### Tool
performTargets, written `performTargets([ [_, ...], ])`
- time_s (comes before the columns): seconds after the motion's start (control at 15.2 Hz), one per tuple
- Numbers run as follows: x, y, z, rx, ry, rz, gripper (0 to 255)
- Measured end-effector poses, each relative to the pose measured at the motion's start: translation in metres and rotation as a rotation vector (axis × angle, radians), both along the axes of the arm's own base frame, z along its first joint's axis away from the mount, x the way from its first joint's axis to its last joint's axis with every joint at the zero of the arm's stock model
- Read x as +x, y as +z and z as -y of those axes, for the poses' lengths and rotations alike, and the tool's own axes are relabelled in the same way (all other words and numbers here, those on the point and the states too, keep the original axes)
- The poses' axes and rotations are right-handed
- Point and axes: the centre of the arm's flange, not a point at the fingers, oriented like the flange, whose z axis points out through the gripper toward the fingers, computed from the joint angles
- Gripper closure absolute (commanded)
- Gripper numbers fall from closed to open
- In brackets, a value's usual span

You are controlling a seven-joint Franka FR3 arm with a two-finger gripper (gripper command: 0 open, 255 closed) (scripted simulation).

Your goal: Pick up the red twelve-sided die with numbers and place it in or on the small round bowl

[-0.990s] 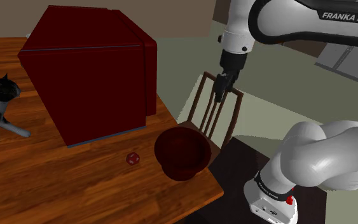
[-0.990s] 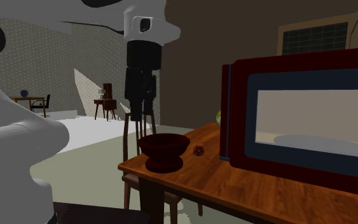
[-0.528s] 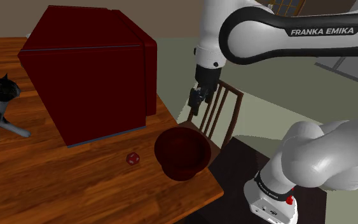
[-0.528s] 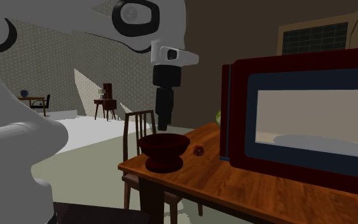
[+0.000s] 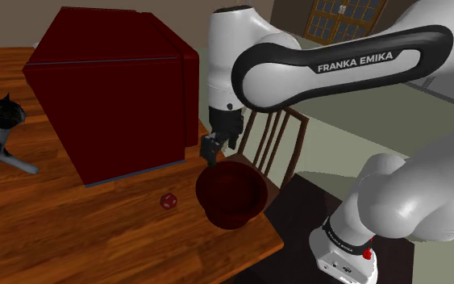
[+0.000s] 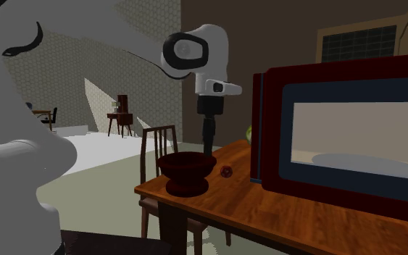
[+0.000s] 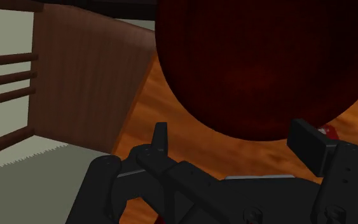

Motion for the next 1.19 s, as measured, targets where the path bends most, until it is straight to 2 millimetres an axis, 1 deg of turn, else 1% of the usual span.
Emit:
performTargets([
  [0.13,0.006,-0.01,-0.025,-0.001,0.003,0.002,0],
  [0.4,0.026,-0.032,-0.068,-0.002,0.008,0.006,0],
  [0.46,0.032,-0.034,-0.075,-0.009,0.01,0.02,0],
  [0.66,0.049,-0.045,-0.112,-0.003,0.013,0.033,0],
  [0.79,0.053,-0.056,-0.136,-0.001,0.016,0.025,0],
  [0.86,0.055,-0.061,-0.145,-0.001,0.016,0.02,0],
  [0.99,0.056,-0.068,-0.151,0.002,0.017,0.022,0],
  [1.19,0.055,-0.087,-0.152,-0.002,0.017,0.014,0],
])
